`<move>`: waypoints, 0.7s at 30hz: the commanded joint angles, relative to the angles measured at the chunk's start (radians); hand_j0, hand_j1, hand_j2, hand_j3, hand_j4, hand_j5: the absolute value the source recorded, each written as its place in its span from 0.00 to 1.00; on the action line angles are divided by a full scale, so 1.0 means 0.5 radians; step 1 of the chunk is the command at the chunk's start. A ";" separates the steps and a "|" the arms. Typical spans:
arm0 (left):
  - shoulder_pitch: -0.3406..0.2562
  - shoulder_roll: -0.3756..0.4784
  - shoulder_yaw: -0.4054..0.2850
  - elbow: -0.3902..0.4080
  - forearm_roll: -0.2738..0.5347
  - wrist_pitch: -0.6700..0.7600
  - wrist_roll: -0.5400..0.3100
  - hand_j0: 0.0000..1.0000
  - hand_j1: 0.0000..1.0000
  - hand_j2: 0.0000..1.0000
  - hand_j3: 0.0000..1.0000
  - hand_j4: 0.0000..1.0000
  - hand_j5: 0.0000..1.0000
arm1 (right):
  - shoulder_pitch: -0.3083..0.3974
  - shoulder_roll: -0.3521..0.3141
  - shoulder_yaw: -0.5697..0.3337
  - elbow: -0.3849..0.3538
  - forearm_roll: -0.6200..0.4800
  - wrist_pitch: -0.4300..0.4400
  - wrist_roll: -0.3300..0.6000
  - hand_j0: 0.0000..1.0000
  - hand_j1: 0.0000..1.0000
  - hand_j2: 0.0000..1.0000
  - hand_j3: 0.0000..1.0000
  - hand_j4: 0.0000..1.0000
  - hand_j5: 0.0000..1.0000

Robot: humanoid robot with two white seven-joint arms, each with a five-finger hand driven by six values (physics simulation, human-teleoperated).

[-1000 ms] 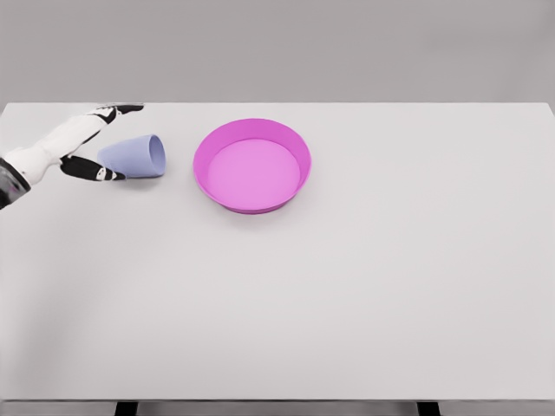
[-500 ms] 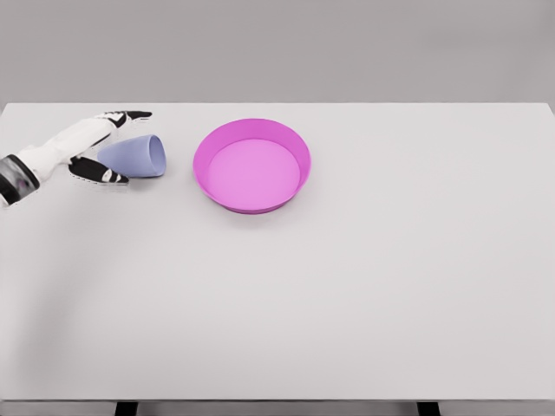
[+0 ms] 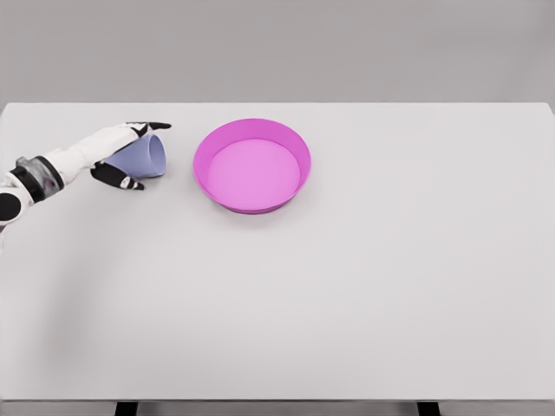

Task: Flip the cup with left arm and place it on the plate

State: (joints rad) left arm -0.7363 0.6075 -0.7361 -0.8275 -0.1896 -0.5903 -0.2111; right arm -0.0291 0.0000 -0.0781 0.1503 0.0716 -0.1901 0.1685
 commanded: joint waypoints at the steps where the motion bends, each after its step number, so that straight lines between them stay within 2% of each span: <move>1: 0.000 -0.003 0.000 0.029 0.011 0.085 -0.001 1.00 1.00 1.00 1.00 1.00 1.00 | 0.000 0.000 0.000 0.000 -0.002 0.000 0.000 1.00 1.00 1.00 1.00 1.00 1.00; 6: -0.006 -0.015 0.003 0.029 0.014 0.088 -0.001 1.00 1.00 1.00 1.00 1.00 1.00 | 0.000 0.000 0.000 0.000 -0.002 0.000 0.000 1.00 1.00 1.00 1.00 1.00 1.00; 8: -0.003 -0.015 0.003 0.029 0.014 0.088 -0.001 0.94 0.94 0.94 0.94 0.94 0.94 | 0.000 0.000 0.000 0.000 0.001 0.000 0.000 1.00 1.00 1.00 1.00 1.00 1.00; 9: -0.003 -0.015 0.003 0.026 0.017 0.088 0.002 0.86 0.86 0.86 0.86 0.86 0.86 | 0.000 0.000 0.000 0.000 0.001 0.000 0.000 1.00 1.00 1.00 1.00 1.00 1.00; 12: -0.003 -0.015 0.003 0.026 0.017 0.088 0.002 0.85 0.85 0.85 0.85 0.85 0.85 | 0.000 0.000 0.000 0.000 0.001 0.000 0.000 1.00 1.00 1.00 1.00 1.00 1.00; 19: -0.003 -0.015 0.003 0.026 0.017 0.088 0.005 0.72 0.72 0.72 0.72 0.72 0.72 | 0.000 0.000 0.000 0.000 0.001 0.000 0.000 1.00 1.00 1.00 1.00 1.00 1.00; 21: -0.003 -0.012 0.003 0.026 0.017 0.088 0.005 0.71 0.71 0.71 0.71 0.71 0.71 | 0.000 0.000 0.000 0.000 0.001 0.000 0.000 1.00 1.00 1.00 1.00 1.00 1.00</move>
State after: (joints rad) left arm -0.7378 0.5999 -0.7365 -0.8140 -0.1864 -0.5470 -0.2093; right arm -0.0291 0.0000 -0.0781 0.1503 0.0715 -0.1901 0.1685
